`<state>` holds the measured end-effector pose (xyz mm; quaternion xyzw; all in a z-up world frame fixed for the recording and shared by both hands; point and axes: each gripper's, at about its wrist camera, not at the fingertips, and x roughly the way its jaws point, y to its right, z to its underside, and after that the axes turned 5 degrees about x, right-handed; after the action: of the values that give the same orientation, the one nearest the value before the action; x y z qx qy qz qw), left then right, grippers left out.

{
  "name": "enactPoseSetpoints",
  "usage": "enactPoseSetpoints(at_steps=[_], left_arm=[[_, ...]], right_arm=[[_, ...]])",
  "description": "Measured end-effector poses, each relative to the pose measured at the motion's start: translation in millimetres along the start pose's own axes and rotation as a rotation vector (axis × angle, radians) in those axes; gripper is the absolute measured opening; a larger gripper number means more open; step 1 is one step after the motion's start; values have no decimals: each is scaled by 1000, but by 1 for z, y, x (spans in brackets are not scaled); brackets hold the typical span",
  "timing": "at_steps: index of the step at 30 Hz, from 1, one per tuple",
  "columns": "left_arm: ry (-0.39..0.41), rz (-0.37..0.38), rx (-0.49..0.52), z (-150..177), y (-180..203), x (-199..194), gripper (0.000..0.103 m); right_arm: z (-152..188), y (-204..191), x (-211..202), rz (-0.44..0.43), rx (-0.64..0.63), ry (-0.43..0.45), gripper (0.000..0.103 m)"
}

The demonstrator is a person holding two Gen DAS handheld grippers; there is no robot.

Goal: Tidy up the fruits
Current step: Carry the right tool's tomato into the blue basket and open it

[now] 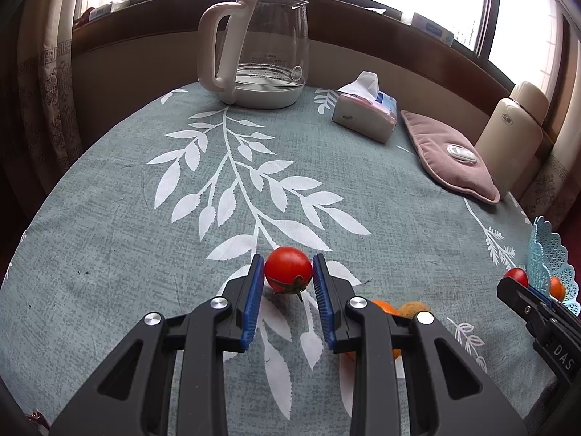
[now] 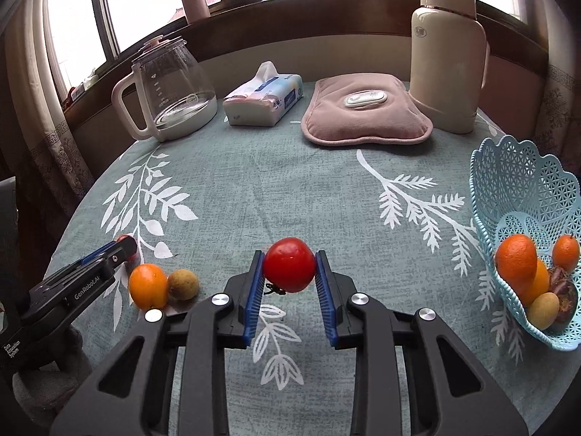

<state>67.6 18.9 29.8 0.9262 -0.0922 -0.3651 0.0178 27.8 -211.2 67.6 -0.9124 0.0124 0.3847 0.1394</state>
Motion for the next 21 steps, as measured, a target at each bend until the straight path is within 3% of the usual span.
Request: enactPoseSetpoints(at_steps=[21], left_arm=[[0,-2,8,1,4,-2,28]], right_arm=[[-7,100,-55,151,209,122,29]])
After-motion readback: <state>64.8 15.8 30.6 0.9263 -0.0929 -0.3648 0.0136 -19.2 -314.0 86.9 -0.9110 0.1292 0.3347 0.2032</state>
